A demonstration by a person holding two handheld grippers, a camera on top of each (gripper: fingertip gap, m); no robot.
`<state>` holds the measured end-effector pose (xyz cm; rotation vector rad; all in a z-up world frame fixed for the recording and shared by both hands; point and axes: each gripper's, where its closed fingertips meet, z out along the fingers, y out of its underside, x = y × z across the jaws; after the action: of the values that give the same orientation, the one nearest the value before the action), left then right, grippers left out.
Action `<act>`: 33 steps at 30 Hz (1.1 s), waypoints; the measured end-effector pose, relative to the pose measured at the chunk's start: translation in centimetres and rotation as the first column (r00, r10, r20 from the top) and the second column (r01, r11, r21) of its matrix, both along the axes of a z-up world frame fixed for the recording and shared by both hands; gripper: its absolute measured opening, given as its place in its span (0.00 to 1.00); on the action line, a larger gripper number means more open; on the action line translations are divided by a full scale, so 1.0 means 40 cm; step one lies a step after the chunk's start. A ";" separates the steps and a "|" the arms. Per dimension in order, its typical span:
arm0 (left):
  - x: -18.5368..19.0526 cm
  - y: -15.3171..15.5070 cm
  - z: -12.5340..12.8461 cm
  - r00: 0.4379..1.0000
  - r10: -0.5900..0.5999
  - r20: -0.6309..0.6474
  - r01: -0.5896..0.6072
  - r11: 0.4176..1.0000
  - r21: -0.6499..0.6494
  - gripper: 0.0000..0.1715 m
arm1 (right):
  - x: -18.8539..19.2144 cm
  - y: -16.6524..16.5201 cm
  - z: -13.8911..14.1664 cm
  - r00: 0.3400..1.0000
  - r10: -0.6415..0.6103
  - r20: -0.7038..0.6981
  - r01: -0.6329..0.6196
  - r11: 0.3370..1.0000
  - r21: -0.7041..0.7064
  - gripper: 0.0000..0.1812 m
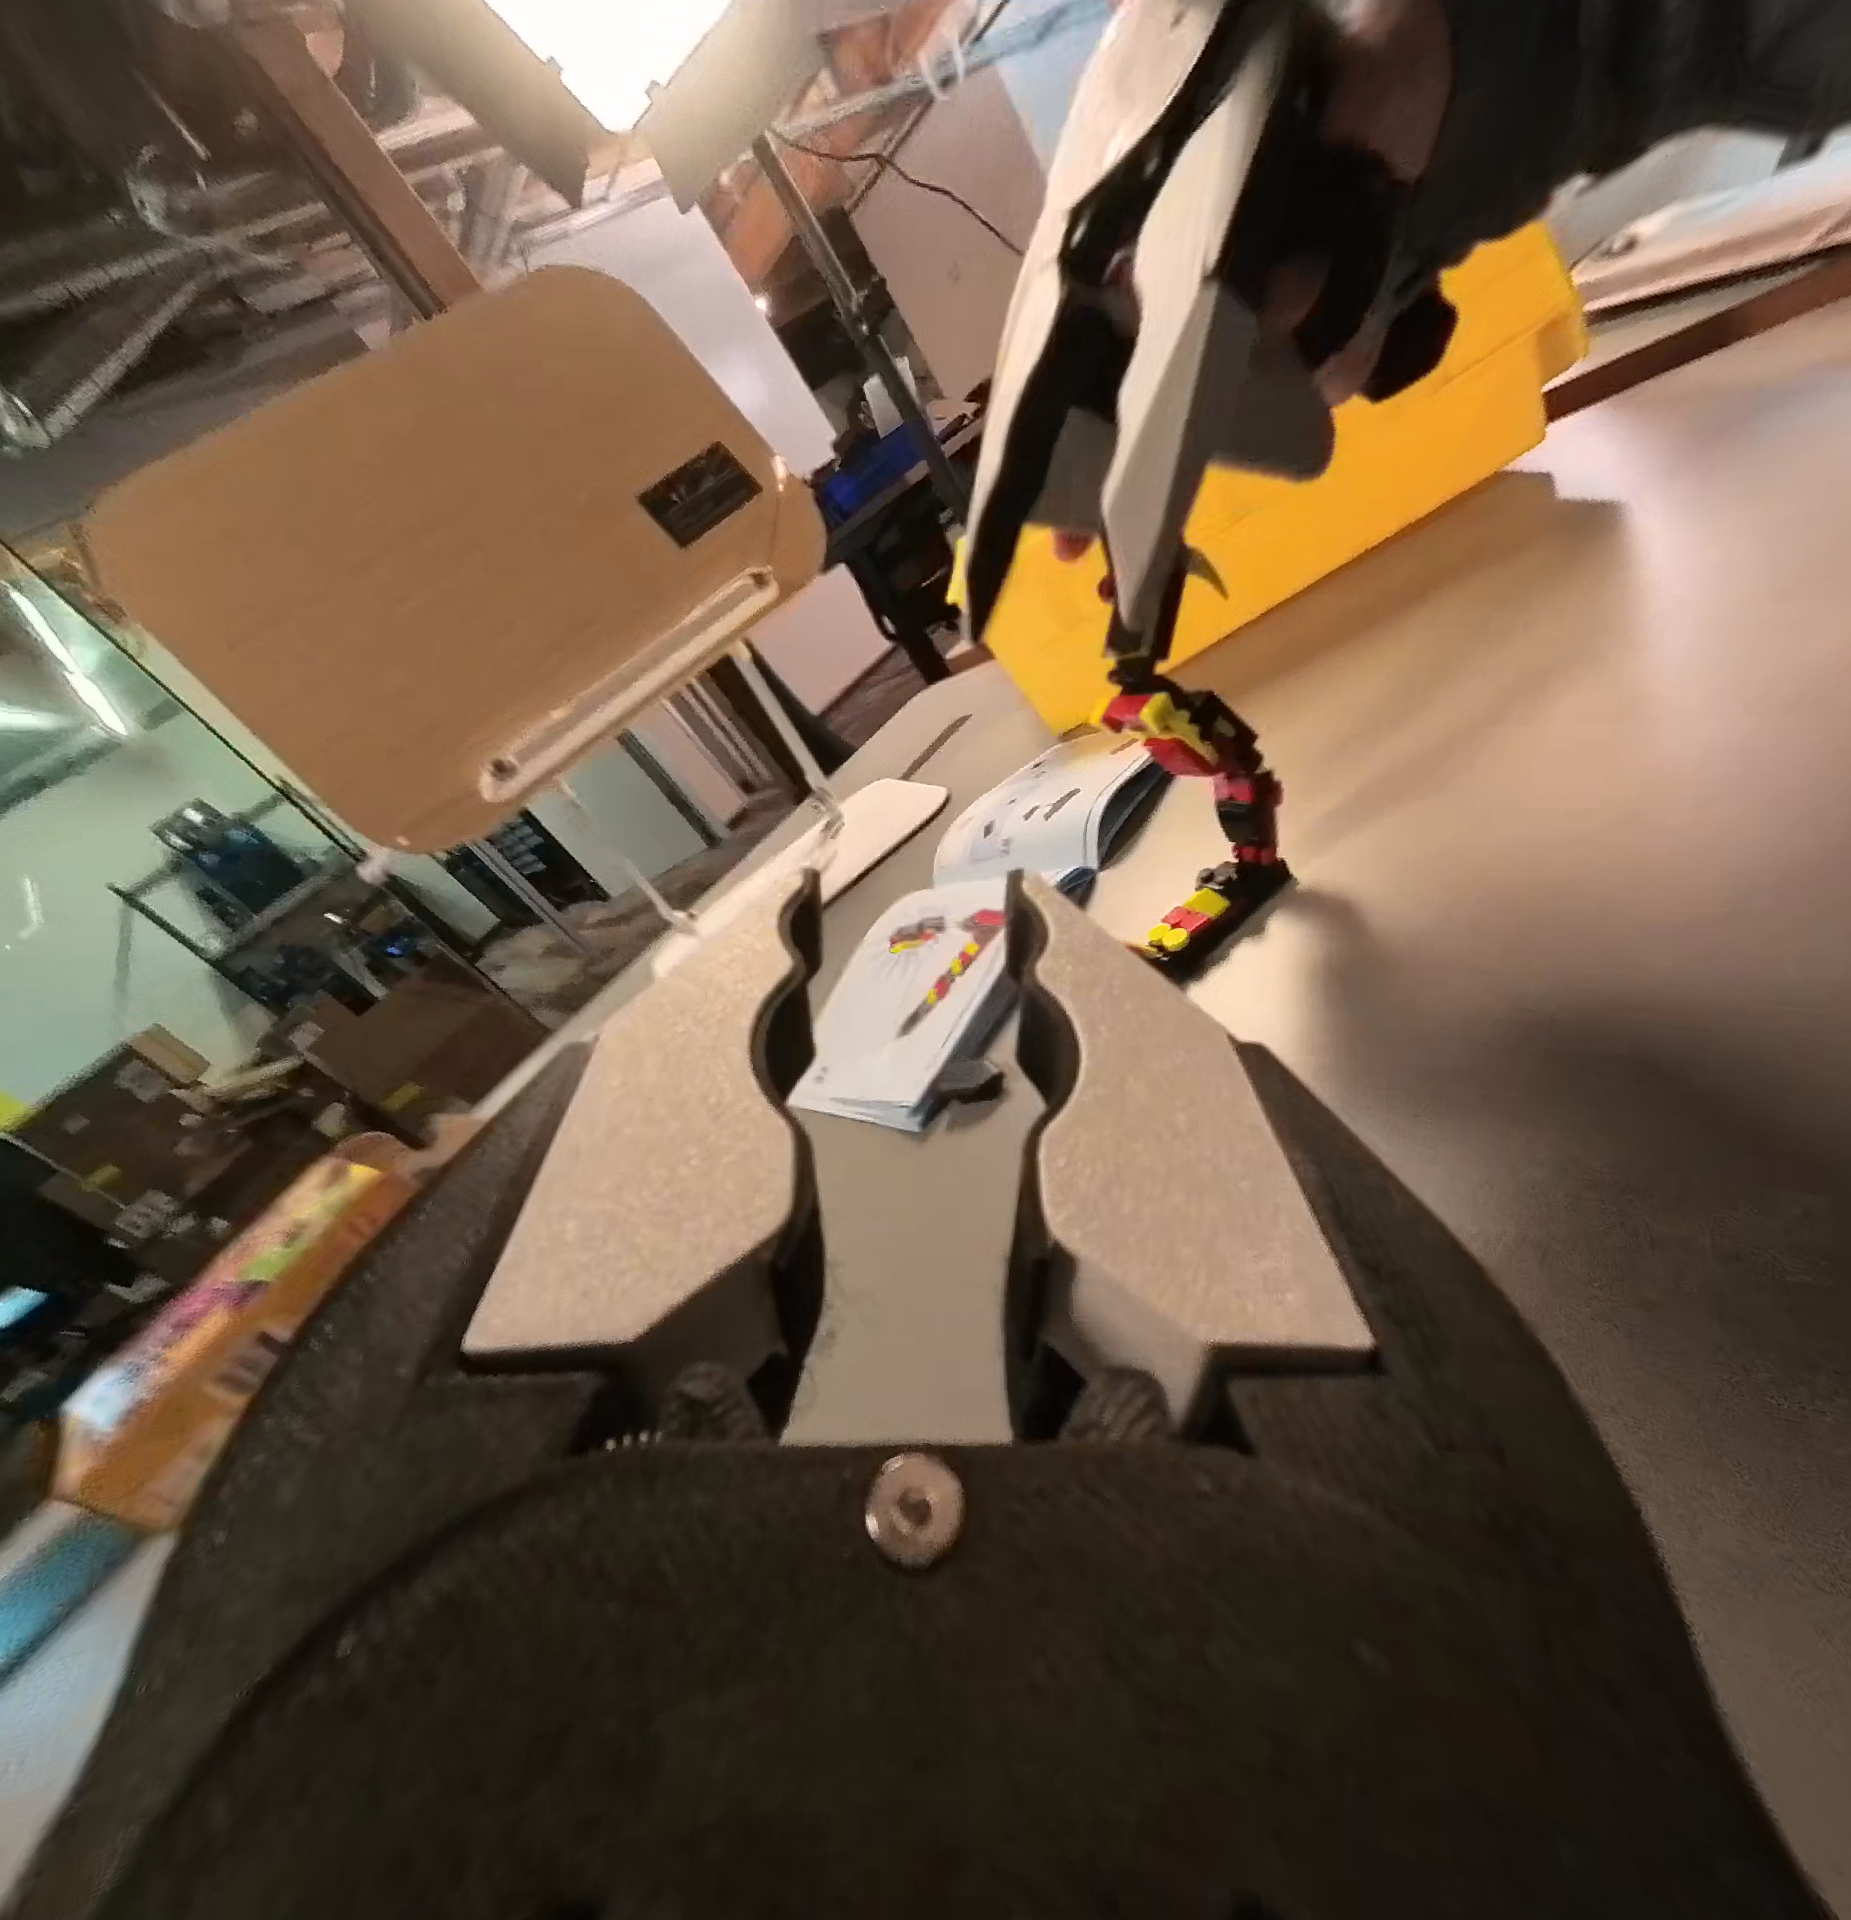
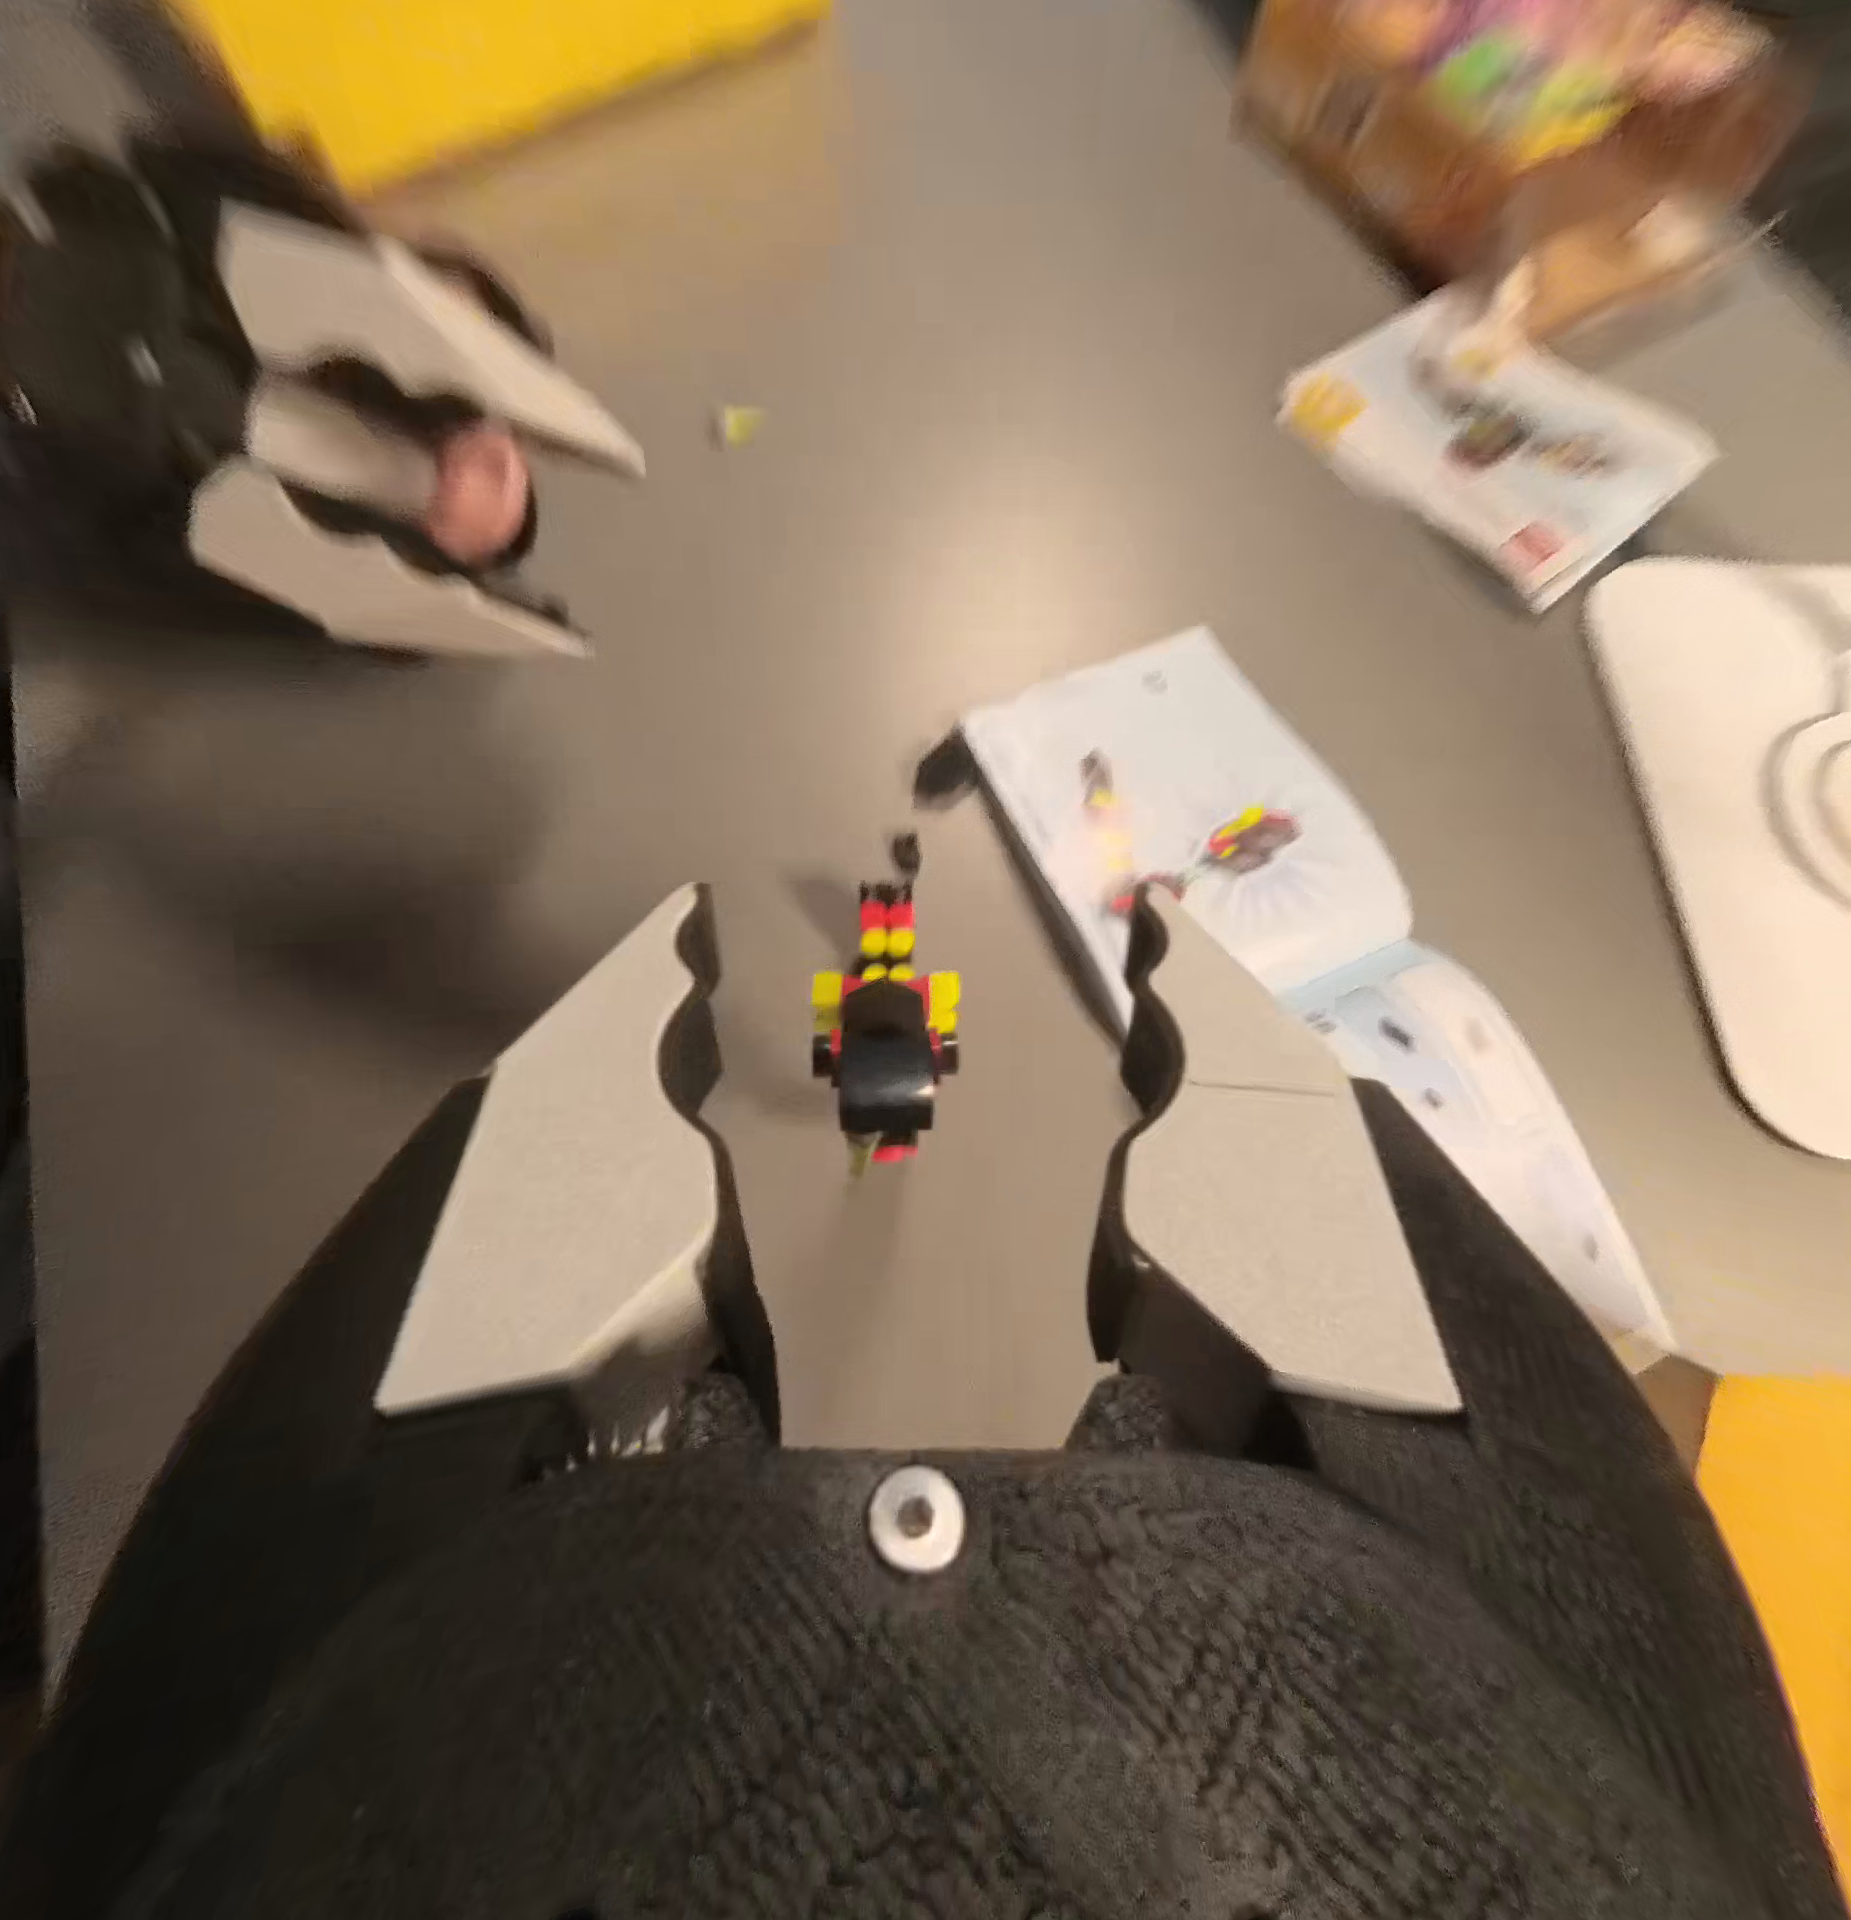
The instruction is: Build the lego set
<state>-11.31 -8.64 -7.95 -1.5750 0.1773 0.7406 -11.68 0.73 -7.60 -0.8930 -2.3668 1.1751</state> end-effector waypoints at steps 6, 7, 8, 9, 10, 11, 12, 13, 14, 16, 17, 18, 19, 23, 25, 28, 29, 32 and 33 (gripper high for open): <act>-0.051 -0.038 0.038 0.974 -0.009 0.227 -0.026 0.988 0.152 0.20 | 0.024 0.204 0.245 0.674 -0.558 -0.483 0.214 0.774 -0.595 0.40; -0.064 -0.053 0.054 0.972 0.002 0.234 -0.049 0.980 0.194 0.19 | 0.057 0.260 0.260 0.529 -0.685 -0.502 0.227 0.683 -0.694 0.37; -0.077 -0.071 0.071 0.972 0.021 0.232 -0.077 0.968 0.238 0.19 | 0.098 0.308 0.258 0.378 -0.782 -0.496 0.234 0.599 -0.766 0.34; -0.090 -0.090 0.087 0.975 0.044 0.219 -0.106 0.955 0.277 0.19 | 0.136 0.342 0.240 0.248 -0.839 -0.485 0.252 0.539 -0.804 0.33; -0.107 -0.111 0.101 0.978 0.085 0.191 -0.142 0.941 0.306 0.19 | 0.160 0.353 0.211 0.177 -0.859 -0.480 0.290 0.511 -0.809 0.33; -0.127 -0.135 0.112 0.977 0.144 0.156 -0.189 0.927 0.324 0.18 | 0.165 0.345 0.176 0.176 -0.860 -0.479 0.341 0.510 -0.790 0.33; -0.150 -0.159 0.121 0.970 0.207 0.127 -0.239 0.911 0.336 0.18 | 0.164 0.333 0.144 0.190 -0.859 -0.475 0.394 0.509 -0.765 0.33; -0.171 -0.184 0.132 0.960 0.256 0.111 -0.279 0.894 0.352 0.18 | 0.169 0.321 0.129 0.178 -0.854 -0.489 0.430 0.514 -0.742 0.33; -0.191 -0.209 0.142 0.950 0.290 0.111 -0.311 0.874 0.373 0.18 | 0.176 0.306 0.130 0.155 -0.835 -0.528 0.454 0.535 -0.713 0.33; -0.237 -0.267 0.155 0.924 0.352 0.152 -0.383 0.829 0.407 0.18 | 0.186 0.281 0.133 0.117 -0.780 -0.615 0.516 0.577 -0.633 0.32; -0.259 -0.297 0.156 0.908 0.380 0.176 -0.418 0.807 0.417 0.18 | 0.186 0.273 0.125 0.111 -0.758 -0.643 0.546 0.587 -0.597 0.32; -0.276 -0.326 0.154 0.893 0.407 0.192 -0.449 0.789 0.419 0.19 | 0.184 0.264 0.118 0.116 -0.736 -0.667 0.566 0.601 -0.565 0.32; -0.289 -0.355 0.147 0.876 0.436 0.205 -0.481 0.773 0.414 0.18 | 0.182 0.258 0.116 0.122 -0.721 -0.683 0.580 0.610 -0.540 0.31; -0.265 -0.399 0.126 0.871 0.468 0.152 -0.489 0.790 0.370 0.17 | 0.160 0.251 0.093 0.148 -0.665 -0.732 0.652 0.622 -0.433 0.31; -0.234 -0.390 0.113 0.890 0.437 0.132 -0.454 0.823 0.341 0.17 | 0.148 0.241 0.082 0.176 -0.636 -0.751 0.671 0.636 -0.381 0.31; -0.182 -0.347 0.100 0.935 0.332 0.122 -0.354 0.885 0.302 0.18 | 0.144 0.223 0.081 0.188 -0.598 -0.779 0.671 0.657 -0.343 0.30; -0.164 -0.320 0.089 0.951 0.285 0.120 -0.308 0.913 0.267 0.18 | 0.145 0.221 0.083 0.186 -0.596 -0.781 0.667 0.660 -0.344 0.30; -0.086 -0.203 0.029 0.971 0.061 0.230 -0.085 0.992 0.096 0.19 | 0.152 0.226 0.090 0.174 -0.613 -0.770 0.651 0.658 -0.377 0.30; -0.066 -0.168 0.010 0.955 0.011 0.298 -0.026 0.999 0.046 0.20 | 0.154 0.229 0.092 0.169 -0.621 -0.765 0.647 0.656 -0.389 0.30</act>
<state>-13.94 -15.37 -7.55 -1.6213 -0.0773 0.5094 -5.51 9.89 -3.92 -0.8405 -0.9428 0.8590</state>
